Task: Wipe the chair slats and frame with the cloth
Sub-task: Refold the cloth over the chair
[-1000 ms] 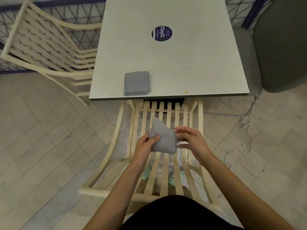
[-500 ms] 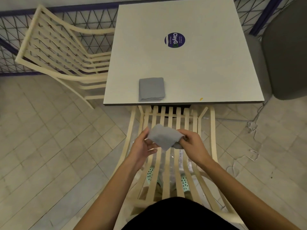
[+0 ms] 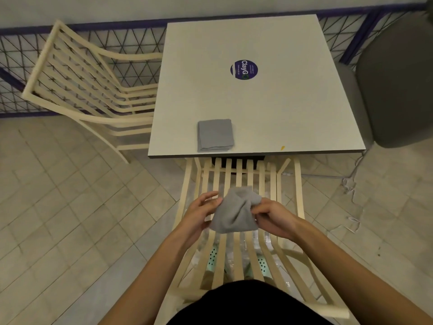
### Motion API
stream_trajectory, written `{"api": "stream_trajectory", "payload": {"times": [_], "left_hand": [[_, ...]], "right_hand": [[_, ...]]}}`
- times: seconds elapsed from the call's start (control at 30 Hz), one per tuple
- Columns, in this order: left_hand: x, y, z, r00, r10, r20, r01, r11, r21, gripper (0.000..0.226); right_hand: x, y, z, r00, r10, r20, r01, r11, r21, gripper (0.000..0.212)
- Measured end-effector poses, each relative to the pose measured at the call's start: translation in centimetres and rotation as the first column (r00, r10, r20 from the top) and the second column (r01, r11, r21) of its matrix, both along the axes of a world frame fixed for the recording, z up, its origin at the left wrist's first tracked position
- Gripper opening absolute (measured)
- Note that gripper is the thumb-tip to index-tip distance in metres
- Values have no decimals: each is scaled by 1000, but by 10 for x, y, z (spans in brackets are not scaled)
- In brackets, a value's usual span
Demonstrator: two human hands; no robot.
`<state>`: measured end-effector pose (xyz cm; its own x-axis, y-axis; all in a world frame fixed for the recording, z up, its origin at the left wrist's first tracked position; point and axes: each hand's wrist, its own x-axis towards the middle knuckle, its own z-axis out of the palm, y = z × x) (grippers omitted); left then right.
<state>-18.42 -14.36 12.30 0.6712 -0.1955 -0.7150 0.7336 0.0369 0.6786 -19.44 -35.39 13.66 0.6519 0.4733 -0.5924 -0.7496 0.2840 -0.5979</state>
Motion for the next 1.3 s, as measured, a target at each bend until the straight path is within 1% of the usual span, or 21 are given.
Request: {"api": "stream_trajectory", "payload": {"times": [0.1,0.17,0.2,0.27,0.37,0.43,0.47,0.53,0.57,0.6,0.67,0.73,0.8,0.87,0.93,1.0,1.07,1.13,1.17,1.23,1.3], "left_hand": [[-8,3,2,983,-86,-164,72,994,-85,38],[-14,2,3,978,-114,-177,87,985,-151,36],[-16,1,3,986,-96,-138,74,985,-158,39],[-18,-2,3,999,3,-36,-8,988,-152,46],[-18,-3,7,990,73,124,-63,994,-88,46],[-18,-3,9,974,83,212,-80,996,-25,41],[-17,-2,10,967,100,236,-103,995,-1,40],[-13,-1,14,952,125,280,-145,988,54,41],[-11,0,15,944,121,307,-153,985,82,41],[-9,0,17,935,105,338,-149,983,108,40],[-7,1,19,918,55,393,-123,981,151,43],[-4,2,20,909,30,417,-103,982,155,52],[1,2,19,902,37,430,-111,983,149,66],[7,3,17,898,31,440,-115,979,166,79],[13,5,15,887,-56,458,-79,960,270,84],[19,11,14,871,-161,465,-26,928,371,66],[25,18,18,873,-228,432,40,915,402,42],[28,24,24,866,-325,380,144,890,433,27],[30,29,26,844,-407,351,218,857,467,22],[33,39,24,737,-614,282,398,732,553,18],[33,49,18,635,-735,238,523,636,568,29]], "right_hand": [[-5,-4,2,1000,-5,25,7,998,-63,38],[-6,-5,3,997,50,52,-42,990,-135,35],[-7,-5,3,995,77,59,-66,982,-177,35],[-9,-6,3,995,87,46,-77,979,-189,43],[-13,-5,2,1000,0,3,1,996,-84,44],[-14,-1,5,997,-82,-10,81,990,-114,38],[-13,2,6,996,-87,37,93,974,-207,36],[-11,7,11,983,-30,183,111,885,-453,32],[-10,8,12,971,-15,239,144,834,-533,32],[-9,8,13,956,-9,294,187,789,-586,39],[-9,9,16,905,38,425,256,748,-613,56],[-8,17,22,814,218,538,228,733,-641,59],[-6,26,22,682,461,568,173,653,-737,56],[0,33,21,565,625,539,182,542,-820,46],[7,35,24,530,671,518,198,496,-845,25],[17,30,32,554,675,487,150,494,-856,10],[26,25,39,571,705,420,37,489,-872,8],[35,20,44,549,749,371,-81,490,-868,9],[40,17,46,533,762,367,-117,496,-860,10],[50,10,52,529,752,394,-136,533,-835,11],[60,0,59,559,710,428,-144,591,-794,10]]}}
